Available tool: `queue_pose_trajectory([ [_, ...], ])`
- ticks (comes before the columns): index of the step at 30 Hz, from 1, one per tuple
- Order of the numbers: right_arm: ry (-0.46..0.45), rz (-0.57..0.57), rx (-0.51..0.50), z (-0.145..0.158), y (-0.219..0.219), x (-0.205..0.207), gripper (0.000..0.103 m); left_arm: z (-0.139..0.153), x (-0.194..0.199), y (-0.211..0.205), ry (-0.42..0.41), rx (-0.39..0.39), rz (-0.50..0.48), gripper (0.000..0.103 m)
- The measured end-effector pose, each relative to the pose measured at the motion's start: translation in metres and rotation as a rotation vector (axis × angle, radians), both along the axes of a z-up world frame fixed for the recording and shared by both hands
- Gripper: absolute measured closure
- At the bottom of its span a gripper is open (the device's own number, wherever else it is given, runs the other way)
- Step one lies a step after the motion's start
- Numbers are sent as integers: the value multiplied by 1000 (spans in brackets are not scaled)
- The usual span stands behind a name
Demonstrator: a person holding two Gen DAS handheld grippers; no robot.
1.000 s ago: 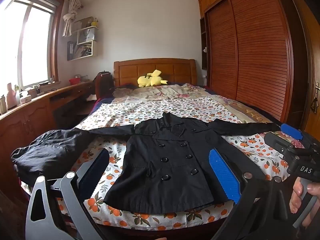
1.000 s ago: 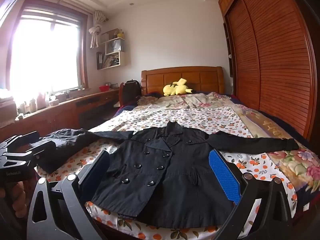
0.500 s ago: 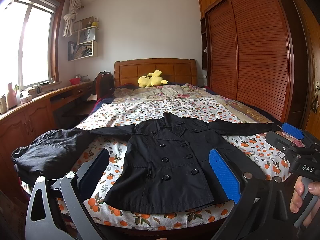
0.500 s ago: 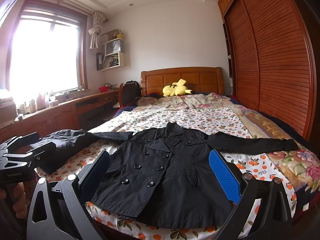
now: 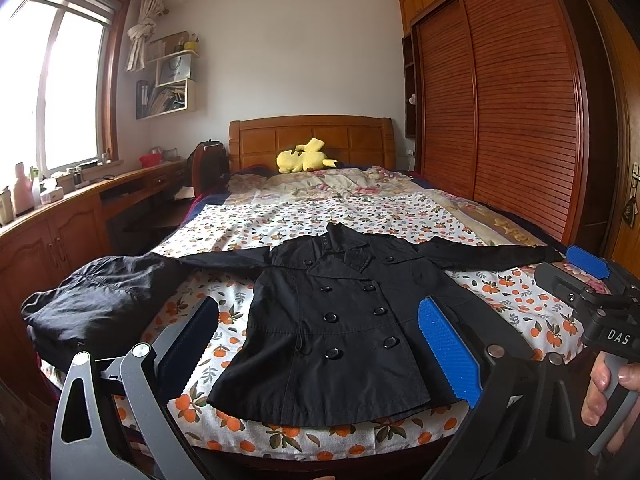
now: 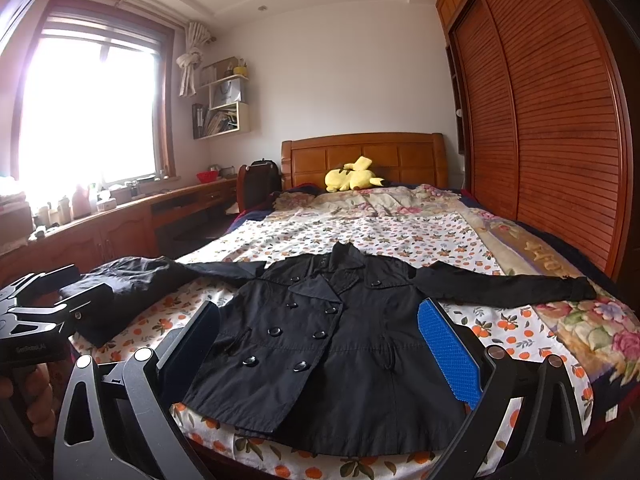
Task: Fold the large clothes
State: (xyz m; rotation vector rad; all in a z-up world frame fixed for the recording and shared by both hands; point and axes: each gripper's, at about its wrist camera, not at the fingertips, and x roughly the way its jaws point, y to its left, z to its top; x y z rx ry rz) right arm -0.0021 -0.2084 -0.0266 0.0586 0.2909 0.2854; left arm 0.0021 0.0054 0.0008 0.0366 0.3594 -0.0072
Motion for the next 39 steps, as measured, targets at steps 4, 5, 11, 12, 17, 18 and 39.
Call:
queue_pose_trajectory([
  [4,-2,1,0,0,0,-1,7,-3,1,0,-3,-2,-2,2],
  [5,-2,2,0,0,0,-1,7,-6,1,0,-4,-3,-2,2],
  [11,-3,2,0,0,-1,-1,7,-5,-2,-2,-11,-2,-4,2],
  [12,-3,1,-1,0,-1,-1,7,-4,-3,-3,-12,-1,-5,2],
  [17,-4,3,2,4,-1,-3,7,1,-7,-4,-14,0,-7,2],
  [18,-4,2,1,4,-1,-3,7,2,-8,-4,-15,-1,-7,2],
  [39,-1,5,-1,5,-2,-3,7,5,-11,-4,-13,-1,-5,2],
])
